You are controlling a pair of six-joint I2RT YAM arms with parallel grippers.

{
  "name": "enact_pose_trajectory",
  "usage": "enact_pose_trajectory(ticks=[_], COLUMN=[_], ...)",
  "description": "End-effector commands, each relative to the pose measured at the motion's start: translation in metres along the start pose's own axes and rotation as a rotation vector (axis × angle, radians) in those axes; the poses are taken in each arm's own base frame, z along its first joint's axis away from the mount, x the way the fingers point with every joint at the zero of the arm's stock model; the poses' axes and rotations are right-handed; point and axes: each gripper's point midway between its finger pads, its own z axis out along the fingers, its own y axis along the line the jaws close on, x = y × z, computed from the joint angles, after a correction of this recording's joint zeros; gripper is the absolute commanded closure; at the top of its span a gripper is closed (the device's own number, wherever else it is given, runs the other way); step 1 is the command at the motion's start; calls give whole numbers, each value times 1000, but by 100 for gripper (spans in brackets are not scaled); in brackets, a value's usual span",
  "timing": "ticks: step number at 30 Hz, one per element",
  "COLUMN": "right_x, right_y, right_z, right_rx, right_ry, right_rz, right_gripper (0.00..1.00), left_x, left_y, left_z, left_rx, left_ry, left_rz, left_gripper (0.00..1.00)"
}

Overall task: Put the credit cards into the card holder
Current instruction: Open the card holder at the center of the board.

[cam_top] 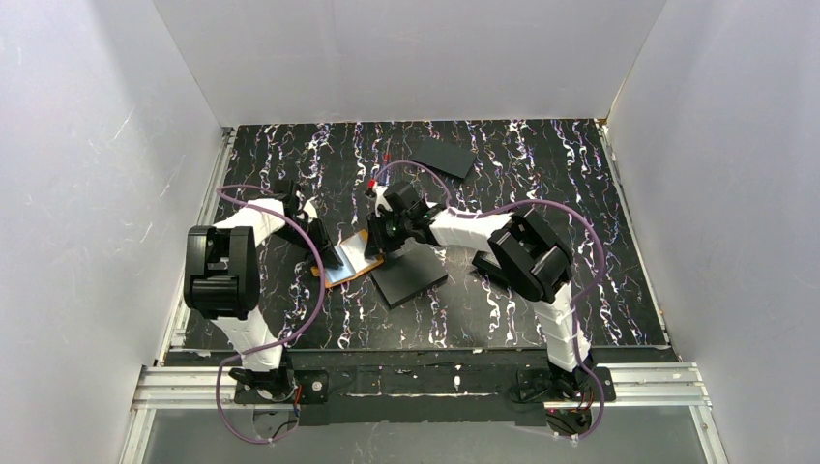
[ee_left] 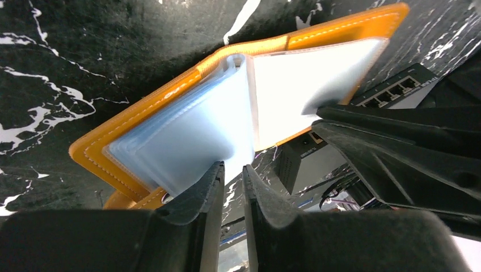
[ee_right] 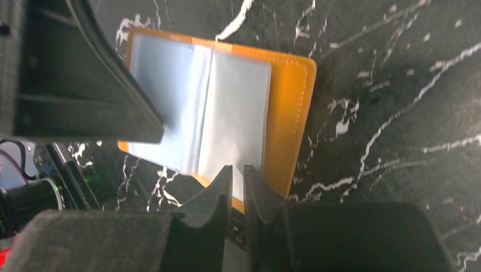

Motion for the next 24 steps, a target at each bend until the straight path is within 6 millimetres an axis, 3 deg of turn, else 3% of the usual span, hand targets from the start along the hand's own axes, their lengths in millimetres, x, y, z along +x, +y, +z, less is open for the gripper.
enact_pose_trajectory(ticks=[1, 5, 11, 14, 19, 24], right_x=[-25, -37, -49, -43, -13, -5], right_y=[14, 15, 1, -17, -48, -48], right_z=[5, 13, 24, 28, 30, 30], right_rx=[-51, -56, -9, 22, 64, 48], right_ry=[-33, -52, -68, -62, -34, -25], right_rz=[11, 9, -1, 18, 74, 94], right_gripper=[78, 77, 75, 75, 76, 76], left_x=[7, 7, 8, 8, 10, 13], left_y=[5, 7, 12, 16, 32, 40], left_z=[3, 3, 4, 5, 8, 13], left_rx=[-15, -30, -49, -73, -150, -183], left_ry=[37, 36, 44, 47, 70, 101], left_rz=[1, 3, 0, -1, -12, -29], left_gripper=[83, 84, 86, 87, 89, 90])
